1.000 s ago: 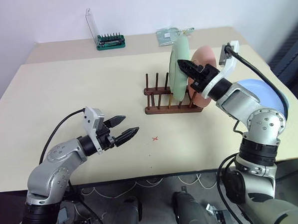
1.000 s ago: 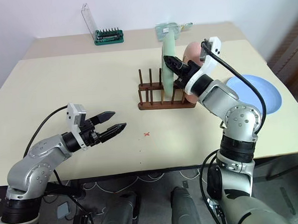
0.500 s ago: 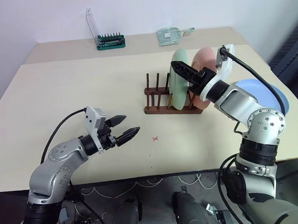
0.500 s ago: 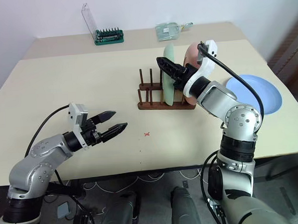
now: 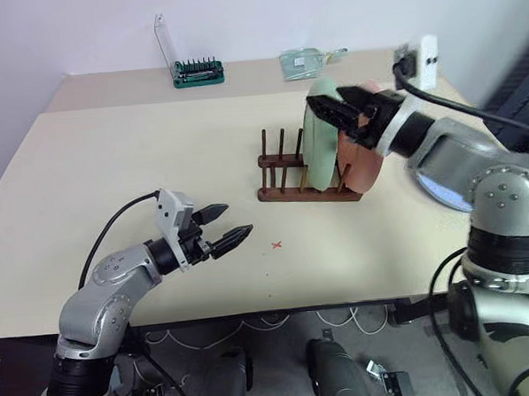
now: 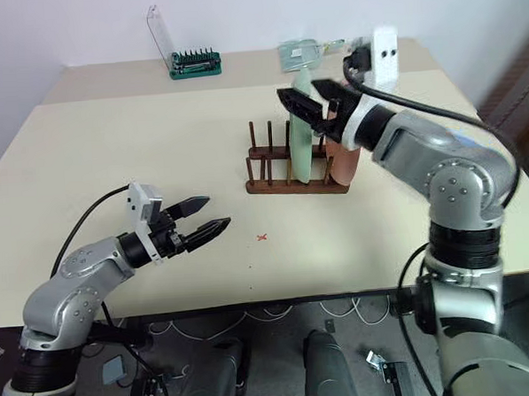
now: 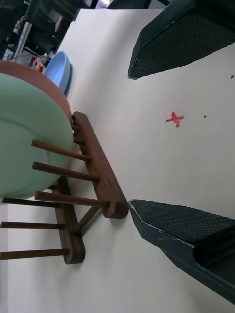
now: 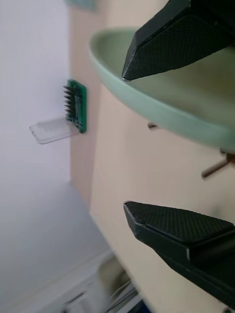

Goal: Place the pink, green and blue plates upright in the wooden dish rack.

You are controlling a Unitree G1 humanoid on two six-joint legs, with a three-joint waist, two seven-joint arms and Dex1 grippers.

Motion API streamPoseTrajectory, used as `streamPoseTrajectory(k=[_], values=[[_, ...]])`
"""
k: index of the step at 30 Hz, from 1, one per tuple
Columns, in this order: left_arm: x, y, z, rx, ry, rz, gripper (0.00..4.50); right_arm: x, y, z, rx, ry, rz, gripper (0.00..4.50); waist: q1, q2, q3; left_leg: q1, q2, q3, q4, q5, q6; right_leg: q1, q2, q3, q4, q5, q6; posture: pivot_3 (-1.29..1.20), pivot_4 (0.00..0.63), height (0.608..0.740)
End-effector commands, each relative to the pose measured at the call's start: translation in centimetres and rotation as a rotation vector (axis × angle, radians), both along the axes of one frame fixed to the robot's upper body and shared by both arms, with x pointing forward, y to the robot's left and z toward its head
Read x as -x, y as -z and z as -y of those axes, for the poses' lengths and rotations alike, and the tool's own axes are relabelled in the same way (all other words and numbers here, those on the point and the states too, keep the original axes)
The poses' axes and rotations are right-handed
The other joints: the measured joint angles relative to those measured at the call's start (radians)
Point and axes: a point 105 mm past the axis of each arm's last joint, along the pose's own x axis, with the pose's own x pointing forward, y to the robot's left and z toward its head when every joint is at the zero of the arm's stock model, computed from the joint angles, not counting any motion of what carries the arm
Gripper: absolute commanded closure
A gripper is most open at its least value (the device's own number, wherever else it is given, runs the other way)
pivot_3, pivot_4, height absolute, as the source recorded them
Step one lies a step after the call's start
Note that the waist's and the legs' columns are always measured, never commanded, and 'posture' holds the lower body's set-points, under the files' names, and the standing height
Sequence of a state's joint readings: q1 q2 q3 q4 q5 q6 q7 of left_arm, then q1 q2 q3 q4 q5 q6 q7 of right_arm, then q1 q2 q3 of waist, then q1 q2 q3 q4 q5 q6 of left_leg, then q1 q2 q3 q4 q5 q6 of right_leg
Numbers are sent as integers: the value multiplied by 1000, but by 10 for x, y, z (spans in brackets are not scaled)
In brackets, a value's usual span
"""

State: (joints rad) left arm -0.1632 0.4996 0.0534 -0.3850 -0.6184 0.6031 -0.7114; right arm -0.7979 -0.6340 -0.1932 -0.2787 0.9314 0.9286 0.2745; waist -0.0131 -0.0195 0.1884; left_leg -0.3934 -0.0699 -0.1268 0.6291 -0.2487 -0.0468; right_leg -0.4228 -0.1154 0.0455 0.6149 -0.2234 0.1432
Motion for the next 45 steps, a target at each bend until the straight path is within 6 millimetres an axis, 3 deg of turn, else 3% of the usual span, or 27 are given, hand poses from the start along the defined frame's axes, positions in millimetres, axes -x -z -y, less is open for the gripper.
streamPoseTrajectory(k=[1, 3, 7, 9, 14, 20, 27, 28, 29, 35, 38, 40, 42, 45], values=[[4, 0, 5, -43, 45, 28, 458, 26, -34, 30, 124, 7, 235, 516, 4, 0, 0, 0, 0, 0, 0, 0, 1, 1, 0, 0, -1, 0, 0, 0, 150, 740], [6, 4, 9, -51, 70, 20, 458, 24, -34, 67, 143, 100, 206, 516, 4, 0, 0, 0, 0, 0, 1, -1, 2, 3, -1, -1, -3, -1, 1, 0, 150, 740], [3, 7, 16, -52, 107, 20, 458, 33, -12, 97, 271, 146, 162, 516, 1, 0, 0, 1, 0, 2, 2, -2, 3, 5, -2, 0, -4, -1, 1, 0, 150, 740], [5, 8, 21, -57, 139, 20, 458, 31, 11, 117, 375, 216, 88, 516, -3, 1, 0, 2, 1, 3, 1, -2, 3, 5, -1, 0, -3, -1, 1, 0, 150, 740], [12, 18, 31, -89, 218, 5, 458, 23, 98, 168, 848, 366, -118, 516, -2, 1, 0, 2, 0, 5, 2, -2, 4, 5, -2, 1, -3, -1, 2, 0, 150, 740], [9, 16, 38, -79, 228, 22, 458, 4, 156, 198, 1018, 423, -214, 516, -5, 2, 0, 3, 0, 7, 2, -2, 3, 4, -2, 3, -3, -1, 1, 0, 150, 740], [10, 14, 35, -78, 204, 25, 458, -11, 182, 221, 1034, 514, -291, 516, -3, 3, 0, 3, 0, 7, 2, -2, 3, 5, -2, 4, -3, -1, 2, 0, 150, 740], [10, 13, 35, -79, 197, 27, 458, -12, 184, 224, 1055, 520, -293, 1032, -2, 3, 0, 3, 0, 7, 2, -2, 3, 5, -2, 4, -3, -1, 2, 0, 150, 740], [9, 13, 34, -80, 190, 27, 458, -12, 185, 225, 1075, 522, -290, 1299, -2, 3, 0, 3, 0, 7, 2, -2, 3, 5, -2, 4, -3, -1, 2, 0, 150, 740], [9, 13, 33, -85, 178, 28, 458, -16, 168, 213, 1008, 519, -240, 4275, 0, 3, 0, 3, 0, 7, 2, -2, 3, 5, -2, 4, -3, -1, 2, 0, 150, 740], [7, 13, 33, -91, 170, 32, 458, -18, 150, 211, 1090, 563, -147, 4401, -2, 4, 0, 3, 0, 7, 2, -2, 3, 4, -2, 4, -3, -1, 2, 0, 150, 740], [6, 13, 33, -91, 168, 32, 458, -28, 111, 204, 1044, 655, 1, 4401, -3, 4, 0, 3, 0, 7, 2, -2, 3, 4, -2, 4, -3, -1, 2, 0, 150, 740], [7, 13, 33, -93, 169, 29, 458, -36, 56, 189, 1042, 741, 242, 4401, -8, 9, 1, 3, 0, 8, 3, -2, 3, 4, -2, 4, -2, -1, 2, 0, 150, 740], [7, 14, 33, -93, 173, 26, 458, -38, 3, 161, 1054, 786, 500, 4401, -7, 11, 1, 3, 0, 9, 2, -2, 3, 2, -2, 6, -1, -1, 2, 0, 150, 740]])
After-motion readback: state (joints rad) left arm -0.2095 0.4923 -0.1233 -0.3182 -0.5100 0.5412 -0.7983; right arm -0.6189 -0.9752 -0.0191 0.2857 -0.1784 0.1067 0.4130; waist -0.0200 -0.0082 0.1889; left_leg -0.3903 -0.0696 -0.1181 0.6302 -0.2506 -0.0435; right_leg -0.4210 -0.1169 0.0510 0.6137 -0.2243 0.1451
